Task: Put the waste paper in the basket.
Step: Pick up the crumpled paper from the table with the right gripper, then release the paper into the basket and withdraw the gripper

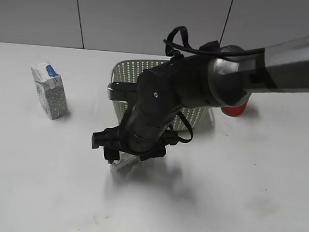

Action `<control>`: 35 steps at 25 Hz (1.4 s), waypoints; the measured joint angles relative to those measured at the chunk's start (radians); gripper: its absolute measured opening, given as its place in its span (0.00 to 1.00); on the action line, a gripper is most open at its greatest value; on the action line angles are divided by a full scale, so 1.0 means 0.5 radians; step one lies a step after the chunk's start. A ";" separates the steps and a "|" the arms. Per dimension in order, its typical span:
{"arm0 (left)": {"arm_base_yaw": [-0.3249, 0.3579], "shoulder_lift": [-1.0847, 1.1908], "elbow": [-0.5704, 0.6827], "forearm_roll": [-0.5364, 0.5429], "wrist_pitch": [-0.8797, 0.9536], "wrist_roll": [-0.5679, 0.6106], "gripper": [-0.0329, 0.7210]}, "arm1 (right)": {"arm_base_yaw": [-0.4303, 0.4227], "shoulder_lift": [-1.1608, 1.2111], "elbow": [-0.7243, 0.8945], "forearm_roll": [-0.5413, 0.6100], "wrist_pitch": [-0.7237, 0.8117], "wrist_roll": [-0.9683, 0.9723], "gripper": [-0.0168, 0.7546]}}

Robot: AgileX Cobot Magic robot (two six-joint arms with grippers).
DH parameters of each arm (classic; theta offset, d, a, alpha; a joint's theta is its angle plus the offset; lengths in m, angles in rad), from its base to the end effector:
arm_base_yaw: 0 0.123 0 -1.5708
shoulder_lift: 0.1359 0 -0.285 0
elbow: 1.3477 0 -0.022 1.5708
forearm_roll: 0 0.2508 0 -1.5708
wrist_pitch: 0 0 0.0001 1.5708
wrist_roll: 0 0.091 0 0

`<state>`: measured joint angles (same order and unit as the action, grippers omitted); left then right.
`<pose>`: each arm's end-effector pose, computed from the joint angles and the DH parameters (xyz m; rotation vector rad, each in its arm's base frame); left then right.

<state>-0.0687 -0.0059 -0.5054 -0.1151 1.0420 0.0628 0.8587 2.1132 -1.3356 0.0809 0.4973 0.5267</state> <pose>-0.0065 -0.0086 0.2807 0.1370 2.0072 -0.1408 0.2719 0.3204 0.1178 -0.3815 2.8259 0.4104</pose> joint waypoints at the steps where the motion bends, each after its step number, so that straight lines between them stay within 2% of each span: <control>1: 0.002 0.000 0.000 0.000 -0.002 0.000 0.81 | 0.000 0.027 -0.015 -0.005 0.014 0.004 0.72; 4: 0.002 0.000 0.000 0.001 -0.002 0.000 0.81 | 0.000 0.080 -0.041 -0.025 0.055 0.007 0.70; 6: 0.002 0.000 0.000 0.005 -0.002 0.000 0.81 | 0.000 0.080 -0.051 -0.028 0.083 0.008 0.63; 8: 0.002 0.000 0.000 0.006 -0.002 0.000 0.81 | 0.000 0.082 -0.051 -0.033 0.122 0.008 0.50; 12: 0.002 0.000 0.000 0.007 -0.002 0.000 0.81 | 0.000 0.082 -0.051 -0.050 0.233 0.010 0.16; 13: 0.002 0.000 0.000 0.007 -0.002 0.000 0.81 | 0.000 0.077 -0.051 -0.055 0.258 0.008 0.10; 15: 0.002 0.000 0.000 0.008 -0.002 0.000 0.81 | 0.000 0.041 -0.051 -0.070 0.297 -0.013 0.03; 31: 0.002 0.000 0.000 0.008 -0.002 0.000 0.81 | 0.000 -0.465 -0.051 -0.082 0.442 -0.416 0.02; 35: 0.002 0.000 0.000 0.008 -0.002 0.000 0.81 | 0.000 -0.475 -0.051 -0.004 0.500 -0.713 0.02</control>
<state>-0.0679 -0.0059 -0.5054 -0.1109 1.0408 0.0628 0.8587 1.8759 -1.3610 0.0790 0.7472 0.1703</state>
